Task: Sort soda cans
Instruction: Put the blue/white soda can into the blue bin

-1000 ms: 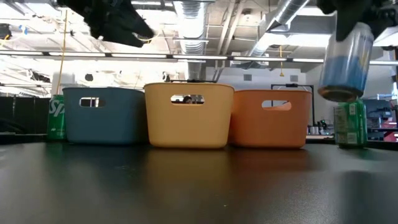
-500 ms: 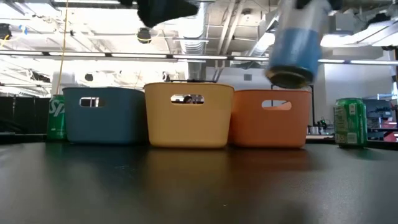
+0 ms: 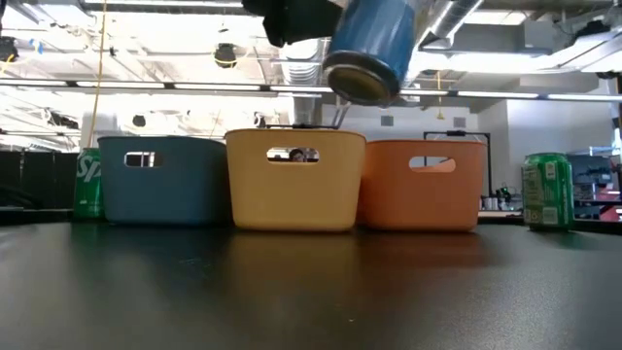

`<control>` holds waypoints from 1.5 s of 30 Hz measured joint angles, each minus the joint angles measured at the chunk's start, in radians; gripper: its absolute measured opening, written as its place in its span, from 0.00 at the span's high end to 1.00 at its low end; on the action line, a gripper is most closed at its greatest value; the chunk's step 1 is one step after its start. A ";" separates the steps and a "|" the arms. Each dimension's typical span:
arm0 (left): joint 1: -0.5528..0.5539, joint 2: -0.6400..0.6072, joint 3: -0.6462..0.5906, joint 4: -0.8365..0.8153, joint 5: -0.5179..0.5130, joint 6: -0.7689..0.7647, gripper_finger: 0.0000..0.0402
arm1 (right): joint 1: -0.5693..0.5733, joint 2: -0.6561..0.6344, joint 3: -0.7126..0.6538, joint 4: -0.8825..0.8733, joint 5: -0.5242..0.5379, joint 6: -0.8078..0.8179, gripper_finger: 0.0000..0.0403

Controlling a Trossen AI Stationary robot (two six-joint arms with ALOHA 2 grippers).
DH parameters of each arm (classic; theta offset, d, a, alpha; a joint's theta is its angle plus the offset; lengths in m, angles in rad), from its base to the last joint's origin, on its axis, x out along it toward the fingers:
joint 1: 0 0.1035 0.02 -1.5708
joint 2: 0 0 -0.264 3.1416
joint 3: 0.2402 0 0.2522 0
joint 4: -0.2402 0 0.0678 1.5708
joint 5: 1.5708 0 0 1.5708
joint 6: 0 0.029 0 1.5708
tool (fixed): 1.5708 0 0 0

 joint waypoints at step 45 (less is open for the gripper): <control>0.047 0.000 0.126 -0.244 0.193 -0.128 0.17 | 0.016 0.015 0.027 0.000 -0.031 -0.122 0.32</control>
